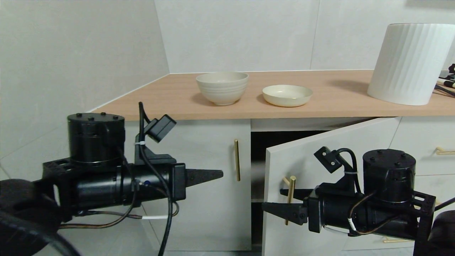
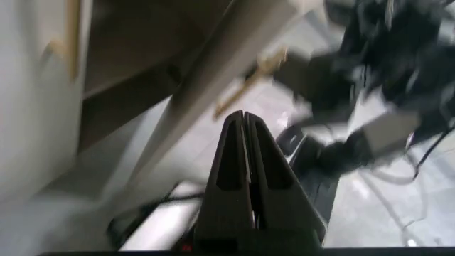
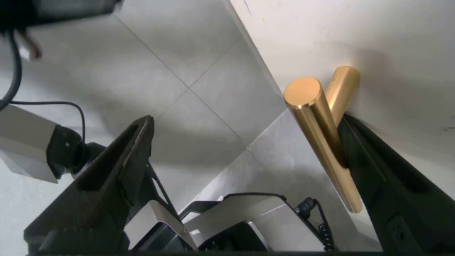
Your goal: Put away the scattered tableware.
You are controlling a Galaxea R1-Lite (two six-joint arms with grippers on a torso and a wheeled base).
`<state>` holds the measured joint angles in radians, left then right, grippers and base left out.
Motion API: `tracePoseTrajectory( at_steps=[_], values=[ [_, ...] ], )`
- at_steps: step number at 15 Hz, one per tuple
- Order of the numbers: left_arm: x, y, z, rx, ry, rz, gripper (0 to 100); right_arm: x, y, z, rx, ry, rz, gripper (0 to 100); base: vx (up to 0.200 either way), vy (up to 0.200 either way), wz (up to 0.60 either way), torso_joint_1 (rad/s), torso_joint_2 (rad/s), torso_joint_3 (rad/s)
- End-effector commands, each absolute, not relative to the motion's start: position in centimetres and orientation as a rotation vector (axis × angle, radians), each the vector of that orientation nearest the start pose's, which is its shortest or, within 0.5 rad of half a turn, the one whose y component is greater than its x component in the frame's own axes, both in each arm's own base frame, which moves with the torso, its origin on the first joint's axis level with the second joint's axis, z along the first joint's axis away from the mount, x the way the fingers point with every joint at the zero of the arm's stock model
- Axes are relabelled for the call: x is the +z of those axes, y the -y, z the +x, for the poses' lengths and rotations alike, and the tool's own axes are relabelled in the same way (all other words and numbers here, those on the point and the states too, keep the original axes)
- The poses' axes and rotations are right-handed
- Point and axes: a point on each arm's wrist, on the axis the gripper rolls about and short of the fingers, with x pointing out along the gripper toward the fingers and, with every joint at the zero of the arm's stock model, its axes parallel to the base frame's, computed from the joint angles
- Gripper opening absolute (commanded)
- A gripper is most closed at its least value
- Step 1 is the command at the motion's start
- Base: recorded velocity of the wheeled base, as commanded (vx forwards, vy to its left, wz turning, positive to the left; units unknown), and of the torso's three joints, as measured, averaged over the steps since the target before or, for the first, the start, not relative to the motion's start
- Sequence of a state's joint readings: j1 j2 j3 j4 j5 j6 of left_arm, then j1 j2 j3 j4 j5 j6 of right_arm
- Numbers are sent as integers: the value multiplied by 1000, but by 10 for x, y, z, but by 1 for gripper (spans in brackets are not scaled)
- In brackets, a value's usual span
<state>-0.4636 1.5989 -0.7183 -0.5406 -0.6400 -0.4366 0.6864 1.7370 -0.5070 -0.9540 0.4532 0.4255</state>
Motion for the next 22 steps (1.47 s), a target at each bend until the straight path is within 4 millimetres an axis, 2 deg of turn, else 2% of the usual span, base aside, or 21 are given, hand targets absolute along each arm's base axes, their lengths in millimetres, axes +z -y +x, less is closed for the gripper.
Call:
tracePoseTrajectory(
  at_steps=[1, 3, 4, 5, 9, 12, 18, 20, 22],
  values=[
    [147, 170, 272, -1022, -637, -440, 0, 130, -182, 205, 1058, -524, 342, 100, 0, 0, 0, 0, 0, 0],
    [120, 186, 282, -1021, -615, -424, 0, 130, -182, 204, 1060, -523, 340, 100, 0, 0, 0, 0, 0, 0],
    [118, 190, 281, -1023, -603, -418, 0, 130, -182, 204, 1059, -525, 340, 100, 0, 0, 0, 0, 0, 0],
    [116, 204, 277, -1001, -563, -399, 0, 130, -182, 203, 1060, -527, 339, 100, 0, 0, 0, 0, 0, 0],
    [103, 214, 284, -999, -567, -399, 0, 129, -181, 202, 1058, -529, 338, 100, 0, 0, 0, 0, 0, 0],
    [89, 227, 292, -1004, -483, -404, 0, 128, -180, 201, 1058, -532, 338, 100, 0, 0, 0, 0, 0, 0],
    [83, 244, 292, -1016, -417, -405, 0, 129, -179, 203, 999, -492, 324, 100, 0, 0, 0, 0, 0, 0],
    [74, 254, 291, -1030, -367, -410, 0, 126, -174, 200, 994, -471, 276, 100, 0, 0, 0, 0, 0, 0],
    [71, 259, 290, -1036, -362, -409, 0, 133, -164, 200, 972, -439, 277, 100, 0, 0, 0, 0, 0, 0]
  ],
)
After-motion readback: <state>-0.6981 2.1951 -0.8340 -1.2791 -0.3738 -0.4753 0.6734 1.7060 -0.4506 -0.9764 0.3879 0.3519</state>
